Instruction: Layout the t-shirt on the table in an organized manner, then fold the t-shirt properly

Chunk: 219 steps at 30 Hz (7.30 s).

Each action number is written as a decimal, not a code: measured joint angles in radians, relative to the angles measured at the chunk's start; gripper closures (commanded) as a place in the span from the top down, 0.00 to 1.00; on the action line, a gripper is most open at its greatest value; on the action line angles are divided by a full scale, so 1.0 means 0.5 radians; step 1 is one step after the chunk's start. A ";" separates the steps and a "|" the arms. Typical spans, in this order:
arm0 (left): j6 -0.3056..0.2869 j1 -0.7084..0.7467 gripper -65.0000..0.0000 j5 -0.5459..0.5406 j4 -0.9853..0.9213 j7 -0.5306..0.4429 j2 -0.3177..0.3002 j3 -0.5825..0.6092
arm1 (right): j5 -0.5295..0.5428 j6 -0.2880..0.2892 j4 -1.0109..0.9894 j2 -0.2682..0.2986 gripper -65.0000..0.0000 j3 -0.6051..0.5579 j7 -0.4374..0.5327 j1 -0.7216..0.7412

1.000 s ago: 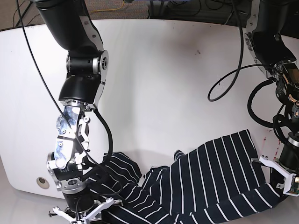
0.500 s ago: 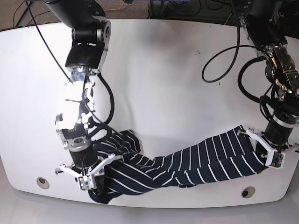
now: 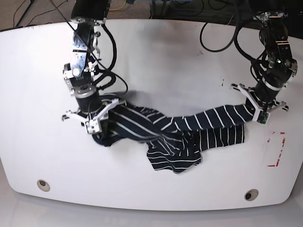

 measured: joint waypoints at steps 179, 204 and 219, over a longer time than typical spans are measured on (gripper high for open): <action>0.010 0.577 0.00 0.039 -0.043 -0.021 -0.018 -0.012 | -0.037 0.741 0.253 -0.046 0.00 -0.025 -0.102 -0.478; -0.024 0.362 0.00 0.031 -0.036 0.021 -0.117 -0.304 | -0.053 0.744 0.226 -0.142 0.00 0.320 -0.154 0.005; -0.222 -0.292 0.00 0.030 -0.021 0.063 -0.130 -0.314 | -0.050 0.748 0.120 -0.063 0.00 0.320 -0.475 0.671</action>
